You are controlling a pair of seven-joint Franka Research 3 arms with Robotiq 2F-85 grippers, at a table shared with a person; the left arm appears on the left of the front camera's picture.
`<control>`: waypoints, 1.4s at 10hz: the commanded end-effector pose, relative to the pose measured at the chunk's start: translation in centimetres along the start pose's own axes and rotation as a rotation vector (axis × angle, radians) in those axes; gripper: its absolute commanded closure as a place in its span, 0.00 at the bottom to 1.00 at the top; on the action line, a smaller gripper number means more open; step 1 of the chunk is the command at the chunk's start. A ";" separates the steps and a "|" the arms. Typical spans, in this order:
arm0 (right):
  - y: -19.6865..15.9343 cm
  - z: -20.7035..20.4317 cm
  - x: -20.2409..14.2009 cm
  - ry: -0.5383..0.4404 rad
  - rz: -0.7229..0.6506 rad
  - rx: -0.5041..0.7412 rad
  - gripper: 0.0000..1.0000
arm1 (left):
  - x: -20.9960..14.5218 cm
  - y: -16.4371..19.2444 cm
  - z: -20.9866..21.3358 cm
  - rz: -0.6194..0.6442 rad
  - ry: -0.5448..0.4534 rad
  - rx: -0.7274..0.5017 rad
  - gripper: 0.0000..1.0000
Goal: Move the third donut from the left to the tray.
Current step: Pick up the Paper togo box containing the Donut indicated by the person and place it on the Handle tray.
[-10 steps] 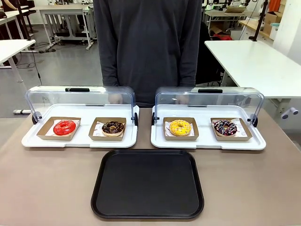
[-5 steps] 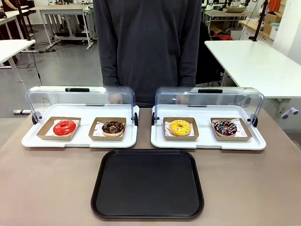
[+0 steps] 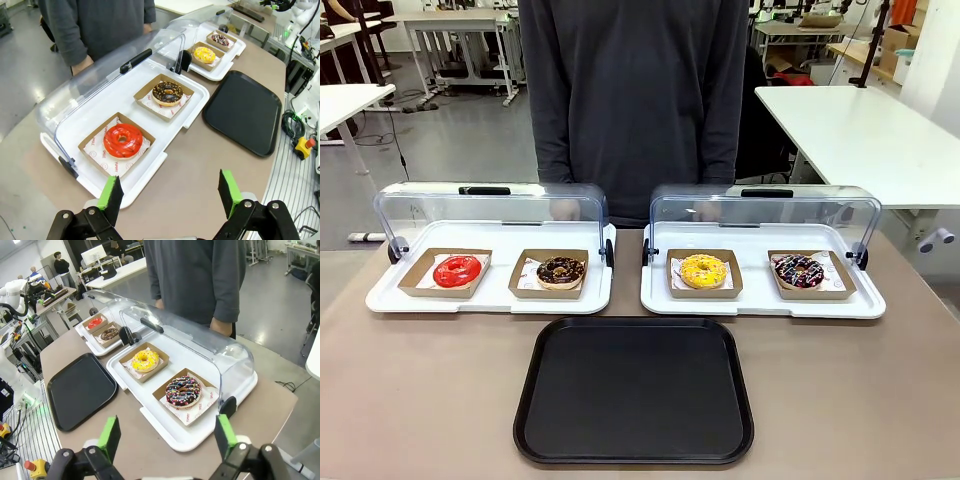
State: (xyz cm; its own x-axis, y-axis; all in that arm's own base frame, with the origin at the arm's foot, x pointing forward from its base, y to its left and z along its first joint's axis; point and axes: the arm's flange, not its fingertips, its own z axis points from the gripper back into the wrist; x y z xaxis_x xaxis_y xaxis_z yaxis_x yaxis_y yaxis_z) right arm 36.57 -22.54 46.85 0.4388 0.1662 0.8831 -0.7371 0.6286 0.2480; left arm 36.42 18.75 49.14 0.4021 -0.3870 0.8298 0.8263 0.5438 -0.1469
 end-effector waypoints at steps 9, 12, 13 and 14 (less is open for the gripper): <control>-0.3 -0.1 0.2 -0.027 0.014 0.001 0.00 | 0.2 -0.1 0.1 0.005 -0.002 -0.006 0.00; -0.3 -0.1 0.2 -0.027 0.014 0.001 0.00 | 0.2 -0.1 0.1 0.005 -0.002 -0.006 0.00; -0.3 -0.1 0.2 -0.027 0.014 0.001 0.00 | 0.2 -0.1 0.1 0.005 -0.002 -0.006 0.00; -0.3 -0.1 0.2 -0.027 0.014 0.001 0.00 | 0.2 -0.1 0.1 0.005 -0.002 -0.006 0.00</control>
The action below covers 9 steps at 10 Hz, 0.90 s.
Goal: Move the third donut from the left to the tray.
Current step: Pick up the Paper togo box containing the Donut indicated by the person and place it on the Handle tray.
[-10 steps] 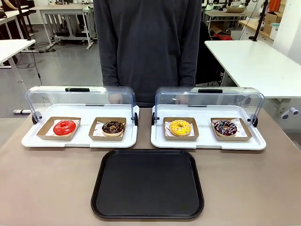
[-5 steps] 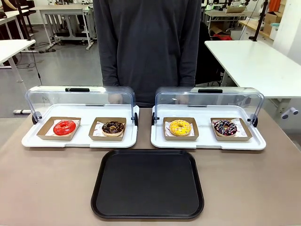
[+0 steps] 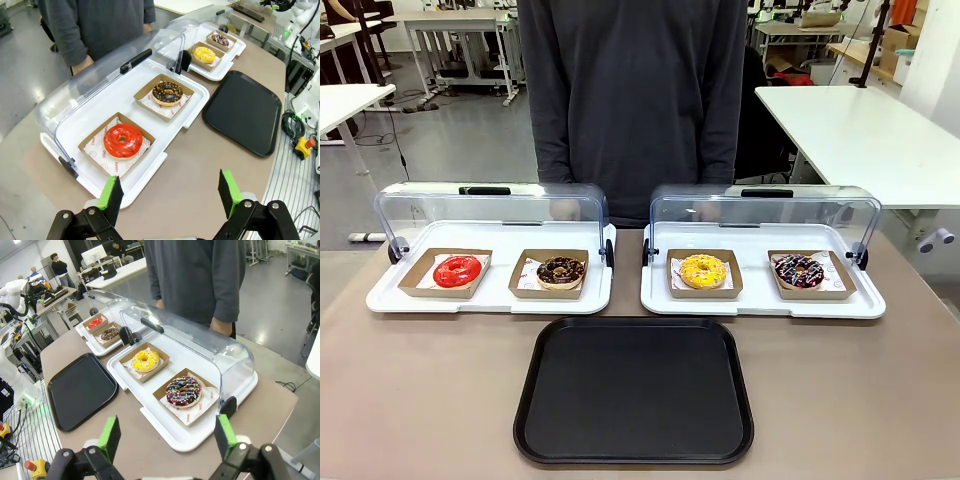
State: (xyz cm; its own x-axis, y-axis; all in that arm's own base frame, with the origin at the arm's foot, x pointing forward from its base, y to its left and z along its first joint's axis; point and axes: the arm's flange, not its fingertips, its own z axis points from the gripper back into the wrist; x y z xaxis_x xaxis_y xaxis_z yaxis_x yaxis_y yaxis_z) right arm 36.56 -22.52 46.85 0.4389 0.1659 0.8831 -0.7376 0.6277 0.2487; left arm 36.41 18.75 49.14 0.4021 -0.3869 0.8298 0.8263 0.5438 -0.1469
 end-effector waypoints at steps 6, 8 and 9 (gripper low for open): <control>-0.3 -0.1 0.2 -0.026 0.015 0.000 0.00 | 0.2 -0.1 0.1 0.005 -0.002 -0.006 0.00; -0.3 -0.1 0.2 -0.026 0.015 0.000 0.00 | 0.2 -0.1 0.1 0.005 -0.002 -0.006 0.00; -0.3 -0.1 0.2 -0.026 0.015 0.000 0.00 | 0.2 -0.1 0.1 0.005 -0.002 -0.006 0.00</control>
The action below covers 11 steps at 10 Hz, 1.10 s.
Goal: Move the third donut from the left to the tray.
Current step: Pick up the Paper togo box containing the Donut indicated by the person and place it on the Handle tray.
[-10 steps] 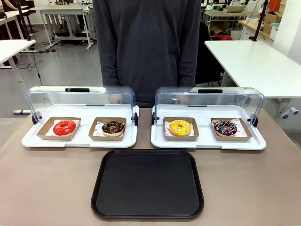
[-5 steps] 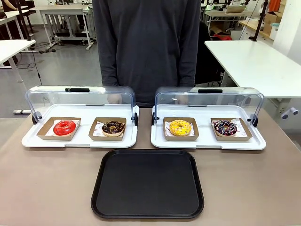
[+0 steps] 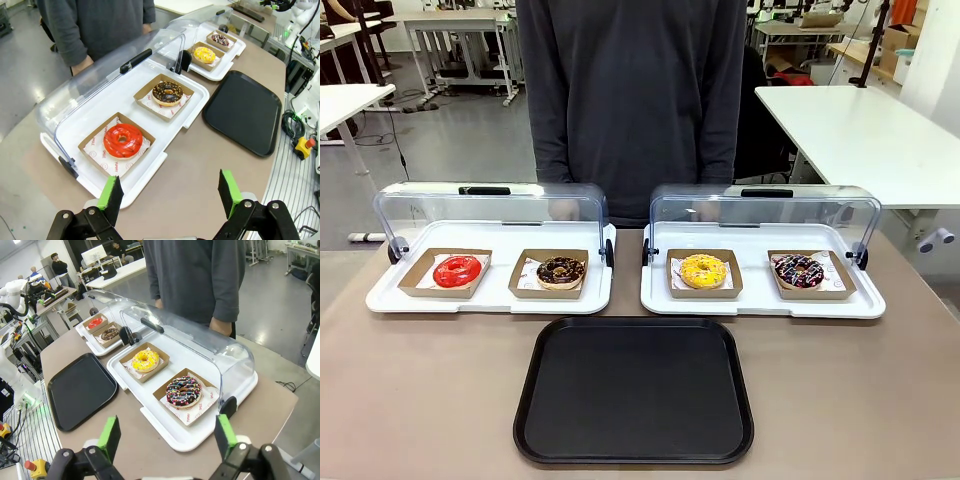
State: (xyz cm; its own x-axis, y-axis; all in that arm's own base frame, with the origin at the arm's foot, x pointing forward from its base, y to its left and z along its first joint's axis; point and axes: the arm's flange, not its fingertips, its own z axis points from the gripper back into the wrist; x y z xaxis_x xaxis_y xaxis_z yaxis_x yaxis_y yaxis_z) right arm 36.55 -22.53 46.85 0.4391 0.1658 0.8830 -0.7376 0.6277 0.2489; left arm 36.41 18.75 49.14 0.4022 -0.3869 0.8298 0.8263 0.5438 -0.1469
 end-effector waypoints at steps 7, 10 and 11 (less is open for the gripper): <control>-0.3 -0.1 0.2 -0.026 0.015 0.000 0.00 | 0.2 -0.1 0.1 0.005 -0.002 -0.006 0.00; -0.3 -0.1 0.2 -0.026 0.015 0.000 0.00 | 0.2 -0.1 0.1 0.005 -0.002 -0.006 0.00; -0.3 -0.1 0.2 -0.026 0.015 0.000 0.00 | 0.2 -0.1 0.1 0.005 -0.002 -0.006 0.00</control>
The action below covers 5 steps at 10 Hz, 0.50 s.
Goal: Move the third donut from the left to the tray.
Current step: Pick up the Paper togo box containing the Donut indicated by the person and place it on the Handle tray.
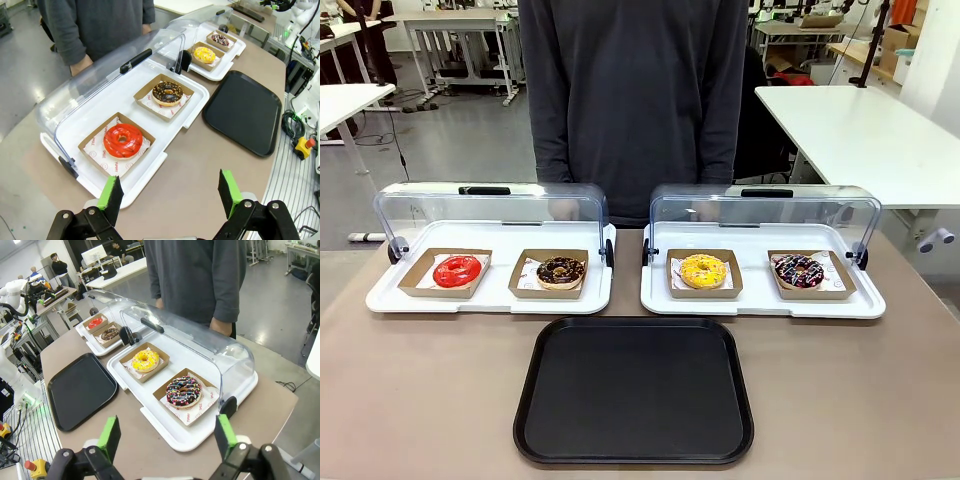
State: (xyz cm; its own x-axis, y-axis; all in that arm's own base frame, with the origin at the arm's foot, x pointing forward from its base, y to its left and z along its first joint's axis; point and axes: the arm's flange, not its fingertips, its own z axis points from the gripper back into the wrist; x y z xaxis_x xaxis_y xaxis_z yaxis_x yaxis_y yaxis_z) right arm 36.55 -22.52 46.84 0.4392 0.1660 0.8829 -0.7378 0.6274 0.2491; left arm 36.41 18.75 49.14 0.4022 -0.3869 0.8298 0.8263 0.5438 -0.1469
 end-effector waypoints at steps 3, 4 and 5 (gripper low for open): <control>-0.3 -0.1 0.2 -0.027 0.015 0.000 0.00 | 0.2 -0.1 0.1 0.005 -0.002 -0.006 0.00; -0.3 -0.1 0.2 -0.027 0.015 0.000 0.00 | 0.2 -0.1 0.1 0.005 -0.002 -0.006 0.00; -0.3 -0.1 0.2 -0.027 0.015 0.000 0.00 | 0.2 -0.1 0.1 0.005 -0.002 -0.006 0.00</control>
State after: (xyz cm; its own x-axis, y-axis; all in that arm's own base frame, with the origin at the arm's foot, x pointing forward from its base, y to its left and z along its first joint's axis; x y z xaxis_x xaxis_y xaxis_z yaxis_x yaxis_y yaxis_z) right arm 36.55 -22.52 46.84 0.4392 0.1660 0.8829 -0.7378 0.6274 0.2491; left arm 36.41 18.75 49.14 0.4022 -0.3869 0.8298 0.8263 0.5438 -0.1469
